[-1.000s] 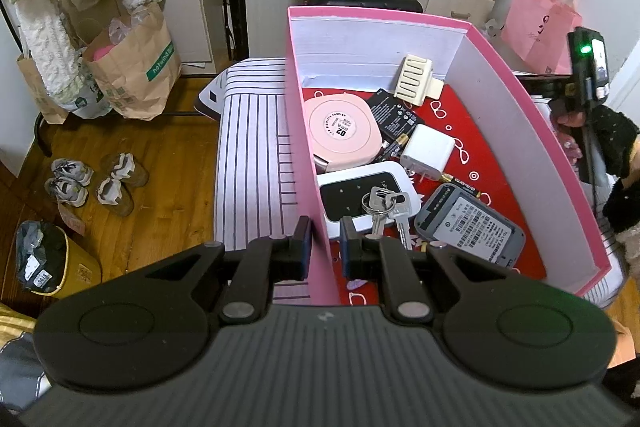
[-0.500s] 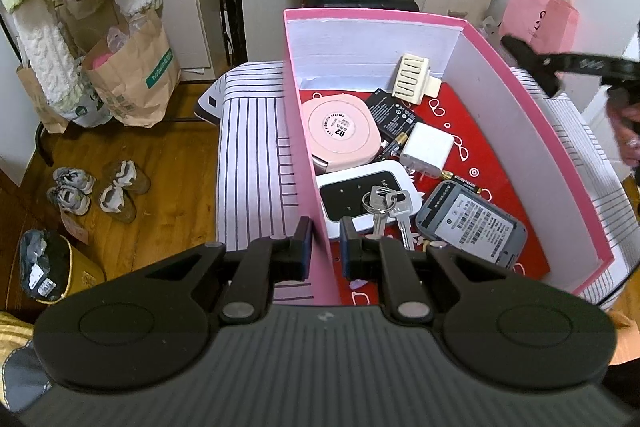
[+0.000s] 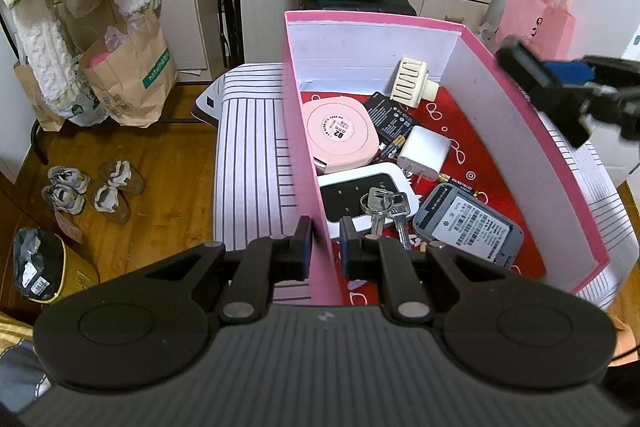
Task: Organize rigid objects
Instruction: 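Carry the black tray into the pink box and release it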
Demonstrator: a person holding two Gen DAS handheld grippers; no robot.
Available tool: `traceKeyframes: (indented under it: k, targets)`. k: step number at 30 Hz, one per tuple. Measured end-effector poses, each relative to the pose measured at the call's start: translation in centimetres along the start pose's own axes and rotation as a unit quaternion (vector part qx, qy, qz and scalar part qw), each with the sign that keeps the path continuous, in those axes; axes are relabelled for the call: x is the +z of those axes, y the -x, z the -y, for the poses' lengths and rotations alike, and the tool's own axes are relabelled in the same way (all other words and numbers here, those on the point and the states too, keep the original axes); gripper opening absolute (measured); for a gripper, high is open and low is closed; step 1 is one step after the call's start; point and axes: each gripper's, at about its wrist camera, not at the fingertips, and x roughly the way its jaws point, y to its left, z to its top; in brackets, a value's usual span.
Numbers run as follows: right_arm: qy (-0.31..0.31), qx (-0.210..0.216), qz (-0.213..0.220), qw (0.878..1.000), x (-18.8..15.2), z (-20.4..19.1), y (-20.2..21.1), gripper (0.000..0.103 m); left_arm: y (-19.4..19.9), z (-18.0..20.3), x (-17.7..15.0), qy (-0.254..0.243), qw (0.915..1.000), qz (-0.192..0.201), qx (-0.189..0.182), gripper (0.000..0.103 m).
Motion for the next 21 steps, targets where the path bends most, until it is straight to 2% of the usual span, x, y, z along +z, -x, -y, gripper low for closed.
traceKeyframes:
  k: [3,6,13,21]
  targets:
    - [0.022,-0.001,-0.018,1.000,0.4,-0.7,-1.7,0.067,0.0,0.1,-0.1,-0.001,1.0000,0.001,-0.001,0.012]
    - [0.049,-0.019,-0.037,0.998,0.8,-1.2,-3.5,0.067,-0.1,0.1,-0.2,-0.001,1.0000,0.002,-0.002,0.012]
    - [0.077,-0.043,-0.098,0.991,1.8,-0.3,-7.6,0.066,-0.1,0.1,-0.1,0.000,1.0000,0.002,-0.003,0.012]
    - [0.152,-0.064,-0.176,0.970,3.9,-0.4,-13.5,0.066,0.0,0.2,-0.2,-0.004,1.0000,0.000,0.001,0.012]
